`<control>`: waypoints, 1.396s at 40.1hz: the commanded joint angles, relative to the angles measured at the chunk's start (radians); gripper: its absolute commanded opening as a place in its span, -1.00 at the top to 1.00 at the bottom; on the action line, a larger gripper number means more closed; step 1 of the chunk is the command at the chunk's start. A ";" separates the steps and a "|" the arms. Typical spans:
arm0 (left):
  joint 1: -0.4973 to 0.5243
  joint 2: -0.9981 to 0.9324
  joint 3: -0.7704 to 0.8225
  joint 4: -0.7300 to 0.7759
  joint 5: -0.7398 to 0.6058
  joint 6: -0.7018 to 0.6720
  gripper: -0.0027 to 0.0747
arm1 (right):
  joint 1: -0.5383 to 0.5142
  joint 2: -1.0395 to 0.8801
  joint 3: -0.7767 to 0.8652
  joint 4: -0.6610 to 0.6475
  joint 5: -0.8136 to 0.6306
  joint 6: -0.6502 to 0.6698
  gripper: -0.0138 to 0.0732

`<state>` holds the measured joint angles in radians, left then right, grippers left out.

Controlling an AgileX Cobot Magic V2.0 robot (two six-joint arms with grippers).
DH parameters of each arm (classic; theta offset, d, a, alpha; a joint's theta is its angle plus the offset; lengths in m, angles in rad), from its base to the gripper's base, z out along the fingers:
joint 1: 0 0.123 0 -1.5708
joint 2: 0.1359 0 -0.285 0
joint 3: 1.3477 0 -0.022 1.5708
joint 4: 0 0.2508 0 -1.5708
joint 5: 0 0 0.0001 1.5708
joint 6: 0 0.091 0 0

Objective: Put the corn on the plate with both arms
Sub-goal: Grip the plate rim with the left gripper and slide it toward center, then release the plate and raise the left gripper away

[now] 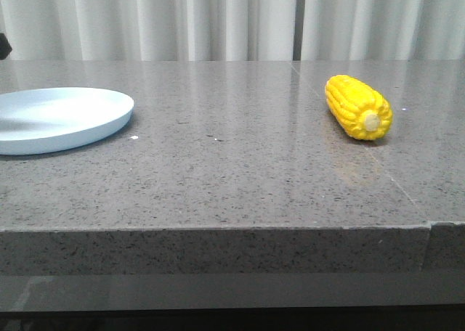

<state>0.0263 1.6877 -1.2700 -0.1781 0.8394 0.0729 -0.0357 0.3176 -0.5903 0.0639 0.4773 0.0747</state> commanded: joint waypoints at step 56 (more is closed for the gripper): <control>-0.235 -0.075 -0.251 -0.005 0.035 -0.014 0.17 | -0.002 0.017 -0.033 0.005 -0.084 0.002 -0.65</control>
<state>-0.2131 1.7314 -1.5033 -0.2548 0.9070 0.0799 -0.0357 0.3176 -0.5903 0.0644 0.4773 0.0747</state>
